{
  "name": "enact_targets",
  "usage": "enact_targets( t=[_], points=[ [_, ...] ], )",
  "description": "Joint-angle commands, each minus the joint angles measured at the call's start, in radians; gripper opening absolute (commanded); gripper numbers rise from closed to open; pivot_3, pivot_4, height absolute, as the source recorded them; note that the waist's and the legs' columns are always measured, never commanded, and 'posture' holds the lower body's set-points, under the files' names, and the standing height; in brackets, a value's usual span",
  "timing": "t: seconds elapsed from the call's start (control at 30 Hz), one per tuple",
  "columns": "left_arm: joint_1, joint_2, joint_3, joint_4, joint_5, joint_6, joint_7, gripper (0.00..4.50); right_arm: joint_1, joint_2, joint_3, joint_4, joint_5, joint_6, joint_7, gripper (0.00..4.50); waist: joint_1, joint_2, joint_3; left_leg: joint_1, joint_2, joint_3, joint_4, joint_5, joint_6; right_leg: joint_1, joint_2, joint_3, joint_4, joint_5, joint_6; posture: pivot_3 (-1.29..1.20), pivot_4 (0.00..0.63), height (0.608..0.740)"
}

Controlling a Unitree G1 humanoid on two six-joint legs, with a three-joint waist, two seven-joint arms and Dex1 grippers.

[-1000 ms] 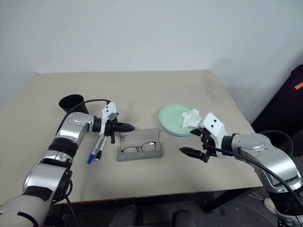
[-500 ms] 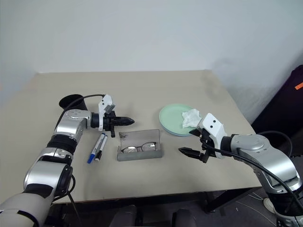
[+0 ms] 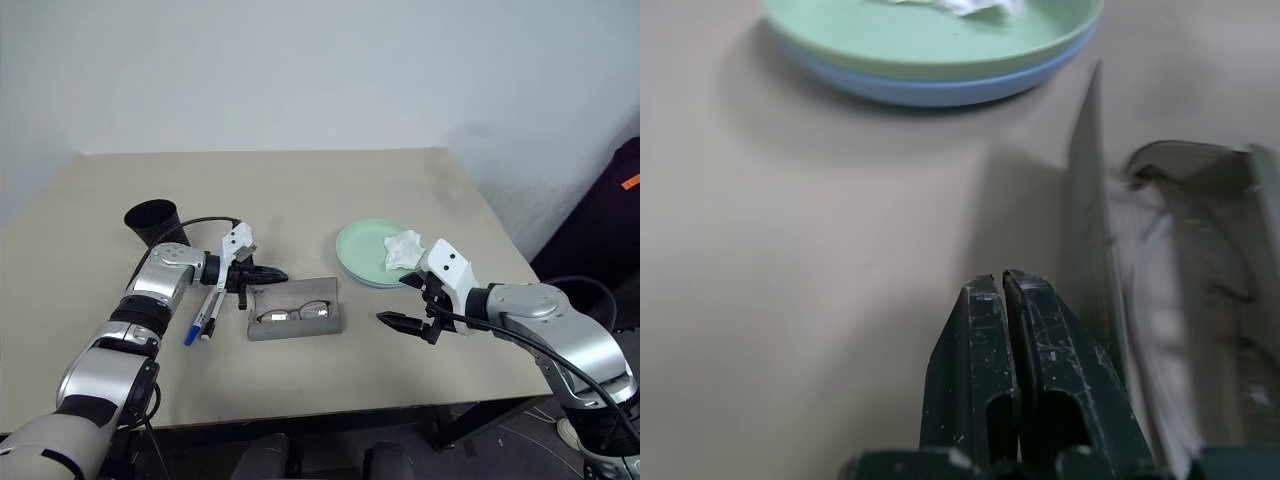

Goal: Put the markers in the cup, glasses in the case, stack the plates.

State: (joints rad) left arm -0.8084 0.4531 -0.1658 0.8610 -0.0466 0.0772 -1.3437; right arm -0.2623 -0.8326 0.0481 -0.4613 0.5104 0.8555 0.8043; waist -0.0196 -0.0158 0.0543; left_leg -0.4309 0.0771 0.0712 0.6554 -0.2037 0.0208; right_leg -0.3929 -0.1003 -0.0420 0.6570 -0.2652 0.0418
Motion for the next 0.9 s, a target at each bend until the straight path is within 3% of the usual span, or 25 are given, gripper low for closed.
enact_targets(
  t=[0.03,0.3,0.53,0.77,0.83,0.9],
  points=[
    [0.033,0.026,-0.027,-0.114,-0.012,0.026,-0.086,0.01,-0.022,-0.004,-0.014,-0.013,-0.006,-0.011,-0.001,4.50,-0.002,0.000,0.000,0.000,0.000,0.000,0.000,0.000,0.000,0.000,0.000,0.000,0.000,0.000,0.000,0.00,0.000,0.740],
    [0.173,0.096,-0.078,-0.362,-0.025,0.089,-0.178,0.01,-0.029,-0.007,0.001,-0.021,-0.016,-0.012,-0.007,4.50,-0.003,0.001,0.000,0.000,0.000,0.000,-0.001,0.000,0.000,0.000,0.000,0.000,0.000,0.000,0.000,0.00,0.000,0.740],
    [0.225,0.110,-0.073,-0.428,-0.026,0.131,-0.122,0.01,-0.044,-0.009,0.017,-0.009,-0.027,-0.018,-0.006,4.50,-0.001,0.001,-0.001,0.001,0.000,0.000,-0.001,0.000,0.000,0.000,0.000,0.000,0.000,0.000,0.000,0.00,0.000,0.740],
    [0.217,0.105,-0.010,-0.503,-0.003,0.276,0.141,0.01,-0.057,0.002,0.031,0.004,-0.035,-0.024,-0.002,4.50,0.000,0.001,-0.001,0.001,0.000,-0.001,0.000,0.000,0.000,0.000,0.000,0.000,0.001,0.000,0.000,0.00,0.000,0.740],
    [0.211,0.096,0.022,-0.554,0.015,0.469,0.270,0.01,-0.064,0.006,0.040,0.011,-0.036,-0.027,0.004,4.50,0.000,0.002,-0.001,0.001,0.000,-0.001,0.000,0.000,0.000,0.000,0.000,0.000,0.001,0.000,0.000,0.00,0.000,0.740],
    [0.221,0.073,0.071,-0.648,0.009,0.657,0.387,0.53,-0.072,0.010,0.051,0.019,-0.037,-0.030,0.013,4.50,0.000,0.000,0.000,0.001,0.000,0.000,0.000,0.000,0.000,0.000,0.000,0.000,0.001,0.000,0.000,0.00,0.000,0.740]
  ],
)
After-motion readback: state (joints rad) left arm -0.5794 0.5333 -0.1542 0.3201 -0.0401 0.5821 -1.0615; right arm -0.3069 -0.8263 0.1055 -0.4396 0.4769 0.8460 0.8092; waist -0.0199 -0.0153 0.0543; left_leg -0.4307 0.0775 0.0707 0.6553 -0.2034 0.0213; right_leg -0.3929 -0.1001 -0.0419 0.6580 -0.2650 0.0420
